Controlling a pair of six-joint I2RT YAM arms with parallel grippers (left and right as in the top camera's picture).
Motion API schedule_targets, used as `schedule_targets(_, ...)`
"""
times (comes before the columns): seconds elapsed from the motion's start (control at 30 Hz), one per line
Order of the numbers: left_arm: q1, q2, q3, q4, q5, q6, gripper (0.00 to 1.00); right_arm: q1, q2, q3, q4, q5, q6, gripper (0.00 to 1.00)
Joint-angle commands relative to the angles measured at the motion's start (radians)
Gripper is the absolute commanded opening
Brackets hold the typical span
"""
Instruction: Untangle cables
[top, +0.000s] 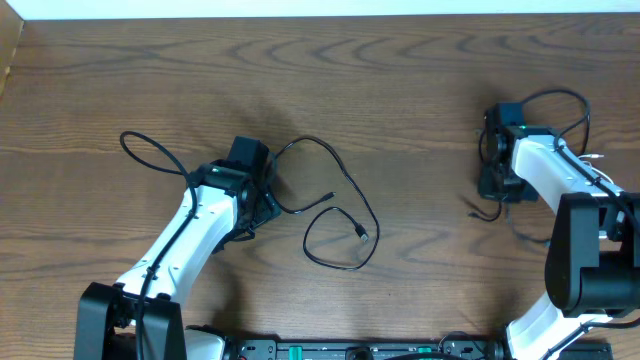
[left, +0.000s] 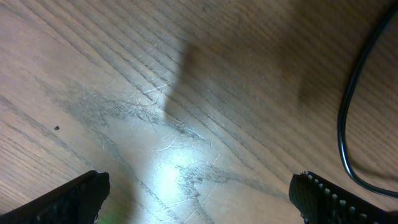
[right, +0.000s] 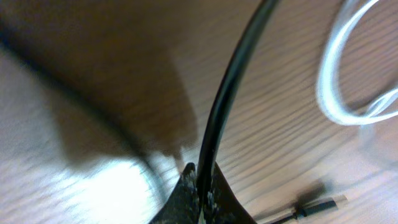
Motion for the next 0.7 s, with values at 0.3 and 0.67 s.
schedule_targets(0.3,0.004,0.011,0.004,-0.002,-0.010,-0.005,0.98,-0.058,-0.006,0.019,0.061,0.391,-0.076,0.01)
schedule_targets(0.67,0.004,0.011,0.004,-0.002,-0.010,-0.005,0.98,-0.176,-0.006,0.019,0.061,0.276,0.030,0.01)
